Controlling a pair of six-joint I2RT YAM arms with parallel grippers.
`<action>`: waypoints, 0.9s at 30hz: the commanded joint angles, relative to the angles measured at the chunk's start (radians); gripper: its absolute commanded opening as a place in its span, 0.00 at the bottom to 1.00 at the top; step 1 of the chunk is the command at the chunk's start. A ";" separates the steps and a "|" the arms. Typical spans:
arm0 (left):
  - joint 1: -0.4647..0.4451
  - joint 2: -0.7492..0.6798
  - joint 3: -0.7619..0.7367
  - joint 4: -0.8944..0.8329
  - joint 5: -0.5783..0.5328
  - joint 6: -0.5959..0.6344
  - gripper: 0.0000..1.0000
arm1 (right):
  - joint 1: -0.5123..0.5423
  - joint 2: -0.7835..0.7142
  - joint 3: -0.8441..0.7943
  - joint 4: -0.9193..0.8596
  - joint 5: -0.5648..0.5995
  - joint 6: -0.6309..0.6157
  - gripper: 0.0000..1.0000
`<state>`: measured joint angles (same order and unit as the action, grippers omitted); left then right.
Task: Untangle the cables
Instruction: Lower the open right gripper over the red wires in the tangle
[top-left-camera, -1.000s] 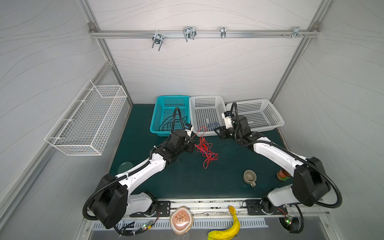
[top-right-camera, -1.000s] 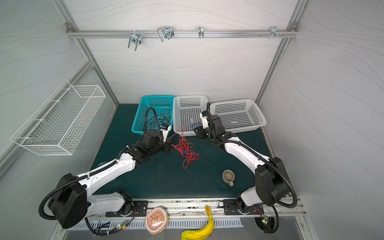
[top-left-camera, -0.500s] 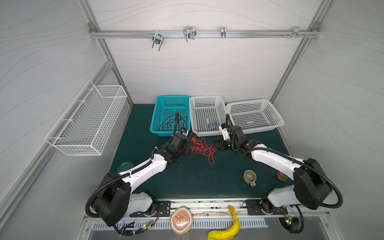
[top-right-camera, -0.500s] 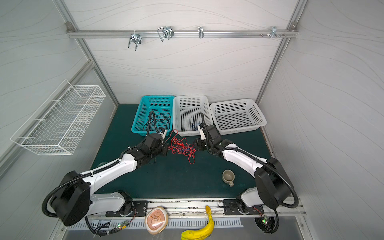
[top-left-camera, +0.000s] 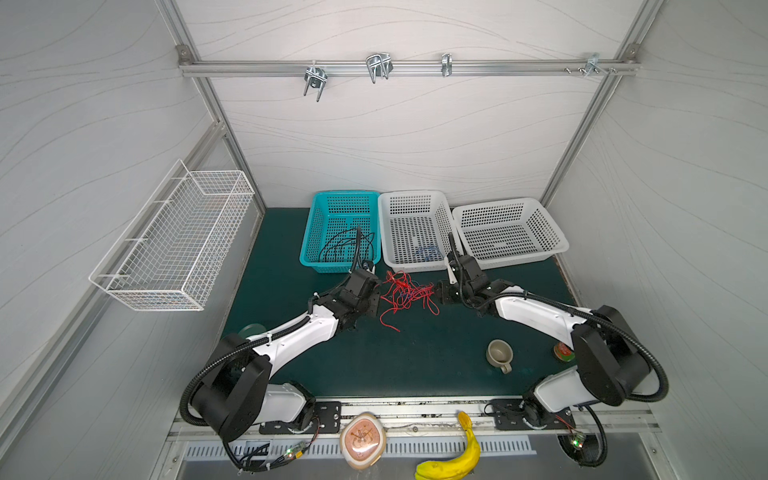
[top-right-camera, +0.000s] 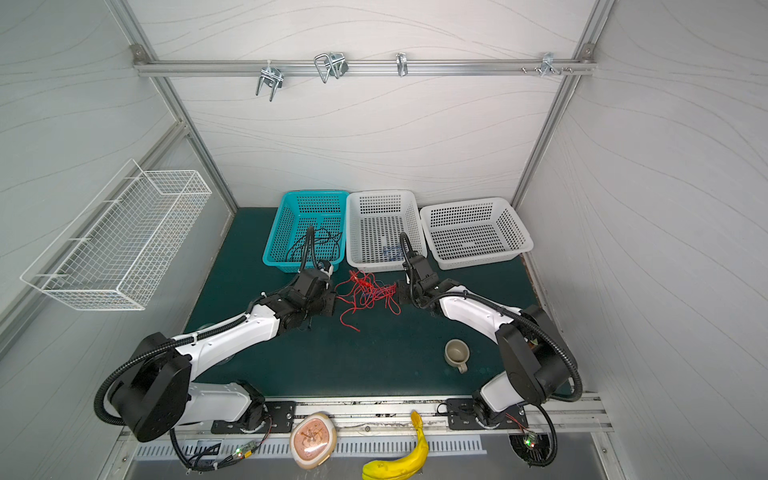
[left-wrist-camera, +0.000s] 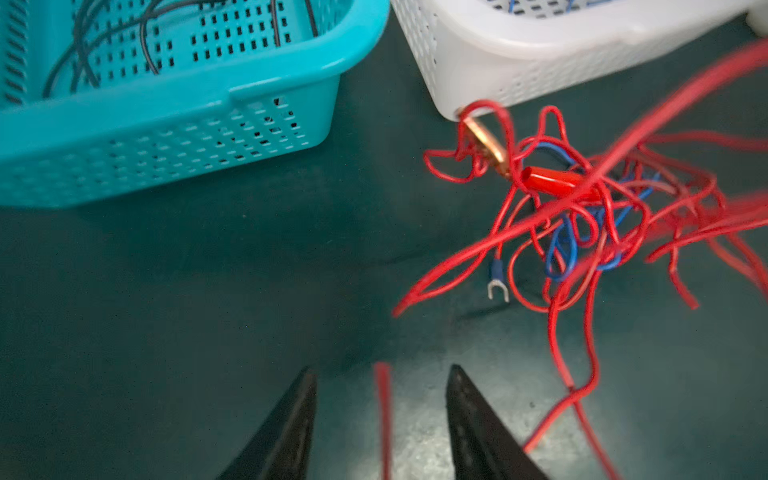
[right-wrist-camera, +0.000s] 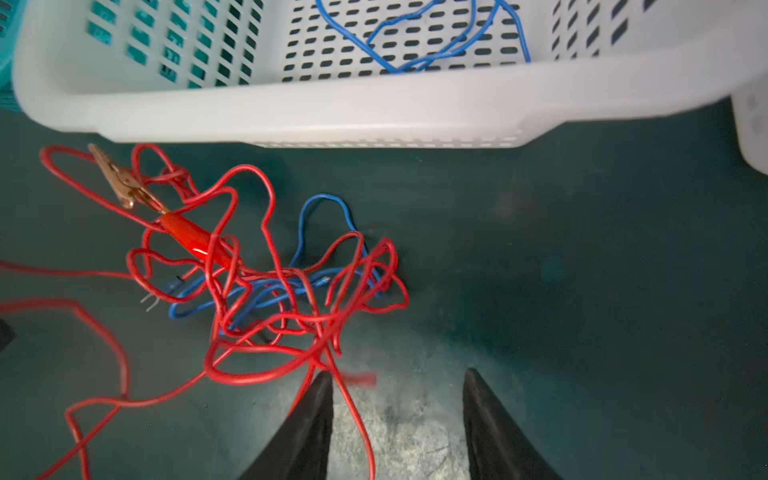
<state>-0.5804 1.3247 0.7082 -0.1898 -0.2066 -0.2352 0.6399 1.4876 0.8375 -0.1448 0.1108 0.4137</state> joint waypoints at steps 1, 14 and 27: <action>0.003 -0.032 0.009 0.008 0.006 0.006 0.64 | -0.008 -0.022 -0.007 -0.025 0.046 0.010 0.51; 0.000 -0.231 -0.005 0.075 0.208 0.047 0.75 | -0.022 -0.044 -0.020 0.013 0.000 -0.019 0.51; 0.000 -0.311 0.007 0.085 0.232 0.042 0.77 | -0.021 -0.018 -0.015 0.060 -0.074 -0.021 0.51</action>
<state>-0.5804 1.0283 0.6998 -0.1505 0.0158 -0.1978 0.6220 1.4670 0.8215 -0.1043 0.0544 0.3962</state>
